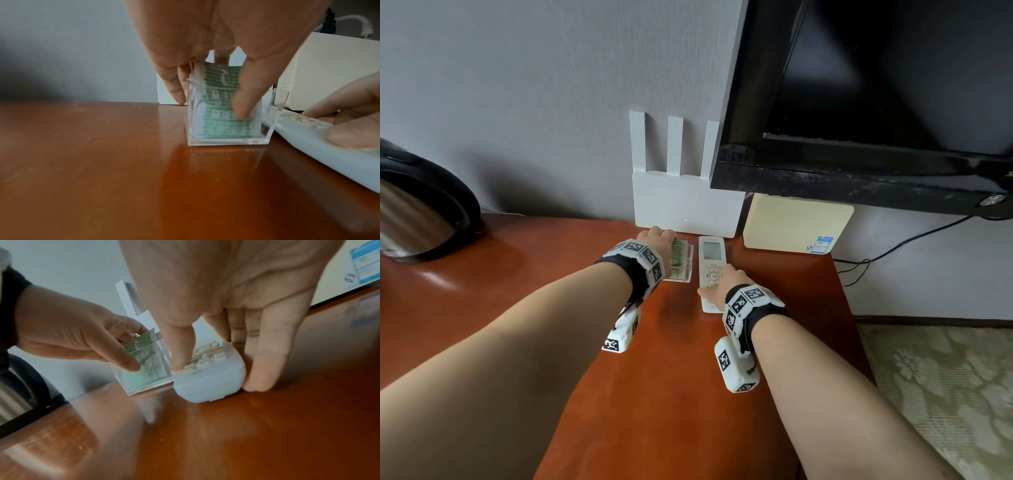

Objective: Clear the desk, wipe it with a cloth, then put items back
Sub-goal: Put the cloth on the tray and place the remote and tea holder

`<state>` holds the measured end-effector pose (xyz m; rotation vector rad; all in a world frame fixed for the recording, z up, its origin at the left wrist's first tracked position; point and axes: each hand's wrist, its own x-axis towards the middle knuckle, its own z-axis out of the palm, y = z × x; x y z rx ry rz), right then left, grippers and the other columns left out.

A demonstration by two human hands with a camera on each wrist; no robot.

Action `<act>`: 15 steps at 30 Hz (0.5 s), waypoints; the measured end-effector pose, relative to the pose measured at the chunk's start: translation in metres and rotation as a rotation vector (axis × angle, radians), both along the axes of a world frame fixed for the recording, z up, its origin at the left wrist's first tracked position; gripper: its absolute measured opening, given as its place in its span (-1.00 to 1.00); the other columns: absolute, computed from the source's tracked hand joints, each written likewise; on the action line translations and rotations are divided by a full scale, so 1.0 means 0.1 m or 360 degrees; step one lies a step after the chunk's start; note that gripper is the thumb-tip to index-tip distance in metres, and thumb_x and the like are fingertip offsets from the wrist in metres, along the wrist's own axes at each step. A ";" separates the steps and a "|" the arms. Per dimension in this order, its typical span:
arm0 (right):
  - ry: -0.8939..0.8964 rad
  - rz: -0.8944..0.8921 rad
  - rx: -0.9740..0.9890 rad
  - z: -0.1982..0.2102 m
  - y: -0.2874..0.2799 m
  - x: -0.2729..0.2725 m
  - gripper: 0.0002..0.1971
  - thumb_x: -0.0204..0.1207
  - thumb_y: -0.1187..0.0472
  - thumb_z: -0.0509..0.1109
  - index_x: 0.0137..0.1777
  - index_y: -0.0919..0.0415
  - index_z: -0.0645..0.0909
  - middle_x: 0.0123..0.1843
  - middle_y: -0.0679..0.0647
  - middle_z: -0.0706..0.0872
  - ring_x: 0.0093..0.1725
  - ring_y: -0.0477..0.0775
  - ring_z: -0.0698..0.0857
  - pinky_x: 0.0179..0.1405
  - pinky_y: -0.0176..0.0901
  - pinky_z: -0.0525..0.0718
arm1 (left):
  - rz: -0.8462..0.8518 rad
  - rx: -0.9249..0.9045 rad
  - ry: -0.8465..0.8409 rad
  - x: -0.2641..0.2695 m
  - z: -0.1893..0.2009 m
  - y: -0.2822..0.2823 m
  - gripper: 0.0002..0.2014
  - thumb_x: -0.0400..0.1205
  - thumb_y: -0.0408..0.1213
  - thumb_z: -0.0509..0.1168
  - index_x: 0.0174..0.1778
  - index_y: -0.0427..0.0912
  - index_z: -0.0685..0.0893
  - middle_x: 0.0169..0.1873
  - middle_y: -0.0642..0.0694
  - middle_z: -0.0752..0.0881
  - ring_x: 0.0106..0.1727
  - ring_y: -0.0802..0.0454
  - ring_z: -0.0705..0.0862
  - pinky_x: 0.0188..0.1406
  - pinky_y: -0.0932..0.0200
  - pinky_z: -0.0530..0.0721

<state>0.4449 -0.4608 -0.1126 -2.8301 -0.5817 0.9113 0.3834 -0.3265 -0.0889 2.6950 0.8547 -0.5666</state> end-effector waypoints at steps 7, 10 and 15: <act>0.0005 -0.0004 -0.0027 -0.02 0.06 -0.01 -0.11 0.44 -0.20 0.37 0.61 0.16 0.02 0.41 0.15 0.36 0.32 0.21 0.57 0.17 0.07 0.59 | -0.0016 -0.0016 -0.0008 0.01 0.00 0.00 -0.34 0.49 -0.25 0.45 0.49 -0.06 0.33 0.31 -0.10 0.49 0.37 -0.08 0.45 0.34 -0.01 0.50; -0.0002 -0.0006 -0.0038 -0.03 0.09 -0.01 -0.13 0.43 -0.17 0.40 0.60 0.17 0.06 0.39 0.15 0.36 0.30 0.22 0.59 0.14 0.06 0.60 | -0.0010 -0.0032 -0.0008 0.02 0.00 0.02 -0.32 0.49 -0.21 0.47 0.50 -0.07 0.33 0.32 -0.10 0.49 0.38 -0.08 0.45 0.34 0.00 0.50; -0.0005 -0.0051 -0.0017 -0.03 0.12 0.00 -0.18 0.44 -0.14 0.39 0.57 0.19 0.11 0.39 0.15 0.38 0.30 0.22 0.58 0.12 0.06 0.60 | -0.0023 0.0002 -0.0012 0.06 0.04 0.04 -0.33 0.52 -0.17 0.45 0.51 -0.12 0.32 0.33 -0.14 0.49 0.39 -0.10 0.45 0.35 0.00 0.48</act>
